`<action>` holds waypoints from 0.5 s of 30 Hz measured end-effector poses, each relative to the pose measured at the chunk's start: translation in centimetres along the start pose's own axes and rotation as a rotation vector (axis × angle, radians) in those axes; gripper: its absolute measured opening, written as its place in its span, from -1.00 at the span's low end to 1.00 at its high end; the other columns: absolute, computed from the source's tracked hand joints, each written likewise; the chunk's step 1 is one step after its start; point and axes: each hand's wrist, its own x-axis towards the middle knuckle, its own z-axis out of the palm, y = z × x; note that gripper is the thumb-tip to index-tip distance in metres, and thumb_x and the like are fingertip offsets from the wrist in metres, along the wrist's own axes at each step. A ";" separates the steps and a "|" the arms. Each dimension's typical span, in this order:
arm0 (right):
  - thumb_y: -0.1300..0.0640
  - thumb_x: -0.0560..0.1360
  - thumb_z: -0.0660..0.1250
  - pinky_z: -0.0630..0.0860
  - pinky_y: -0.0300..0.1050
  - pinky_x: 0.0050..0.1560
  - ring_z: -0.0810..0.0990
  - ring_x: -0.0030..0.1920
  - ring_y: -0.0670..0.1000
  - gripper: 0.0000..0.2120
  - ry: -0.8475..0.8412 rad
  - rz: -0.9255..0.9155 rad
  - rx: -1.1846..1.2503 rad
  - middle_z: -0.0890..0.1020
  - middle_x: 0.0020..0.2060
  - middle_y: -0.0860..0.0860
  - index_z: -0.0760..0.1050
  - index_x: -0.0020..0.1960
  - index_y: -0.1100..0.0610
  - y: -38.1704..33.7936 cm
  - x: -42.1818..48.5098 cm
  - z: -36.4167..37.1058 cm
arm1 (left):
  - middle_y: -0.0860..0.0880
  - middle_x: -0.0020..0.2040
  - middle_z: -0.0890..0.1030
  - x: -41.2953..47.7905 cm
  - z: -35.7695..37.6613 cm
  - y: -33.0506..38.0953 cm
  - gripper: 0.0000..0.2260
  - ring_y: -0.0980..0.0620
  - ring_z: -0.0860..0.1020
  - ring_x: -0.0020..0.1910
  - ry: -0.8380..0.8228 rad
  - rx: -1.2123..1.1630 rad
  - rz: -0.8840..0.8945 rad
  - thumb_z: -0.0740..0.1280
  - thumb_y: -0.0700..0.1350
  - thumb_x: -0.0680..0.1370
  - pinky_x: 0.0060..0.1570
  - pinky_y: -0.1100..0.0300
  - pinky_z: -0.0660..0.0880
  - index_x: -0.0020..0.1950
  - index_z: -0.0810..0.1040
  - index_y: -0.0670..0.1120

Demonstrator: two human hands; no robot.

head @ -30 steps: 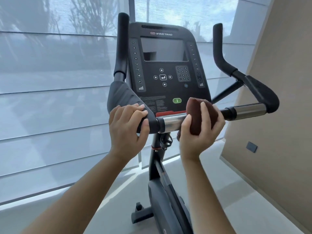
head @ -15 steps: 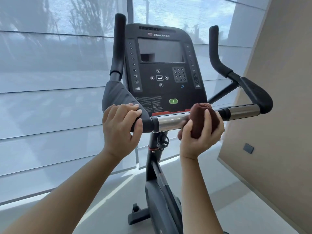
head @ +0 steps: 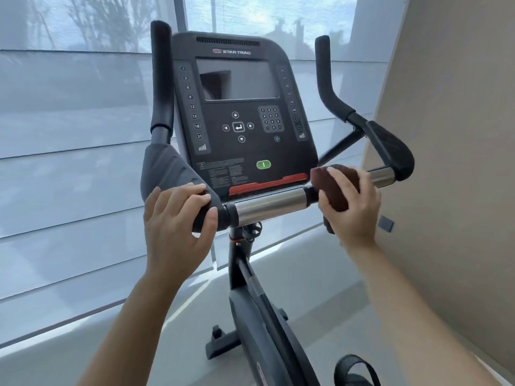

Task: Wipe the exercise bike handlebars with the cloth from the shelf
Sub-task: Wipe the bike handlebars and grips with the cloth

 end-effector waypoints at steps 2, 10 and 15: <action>0.02 0.42 0.30 0.50 0.17 0.03 0.56 -0.02 0.23 -0.65 -0.101 -0.035 -0.023 0.57 0.01 0.25 0.57 0.12 0.18 1.7 1.5 -0.9 | -0.09 0.02 0.65 0.5 0.4 2.0 -0.82 -0.12 0.56 0.10 0.000 0.064 0.082 0.26 -0.12 0.51 0.26 -0.19 0.24 -0.12 0.64 -0.15; -0.06 0.38 0.28 0.44 -0.18 -0.01 0.56 -0.08 0.04 -0.64 -0.415 -0.040 0.178 0.57 -0.01 0.04 0.56 0.14 0.00 -0.9 4.2 -0.6 | -0.06 -0.03 0.67 2.2 5.2 9.0 -0.80 -0.08 0.62 -0.05 -0.098 -0.015 0.048 0.30 -0.07 0.49 -0.04 0.10 0.43 -0.03 0.64 -0.14; -0.04 0.40 0.34 0.41 0.00 0.09 0.53 -0.04 0.11 -0.70 -0.549 -0.036 0.006 0.55 -0.01 0.01 0.55 0.13 -0.10 2.6 7.3 -1.7 | 0.05 -0.10 0.67 1.9 6.3 9.0 -0.85 -0.01 0.61 -0.20 -0.059 0.040 -0.024 0.33 -0.03 0.47 -0.17 0.21 0.29 -0.11 0.65 -0.07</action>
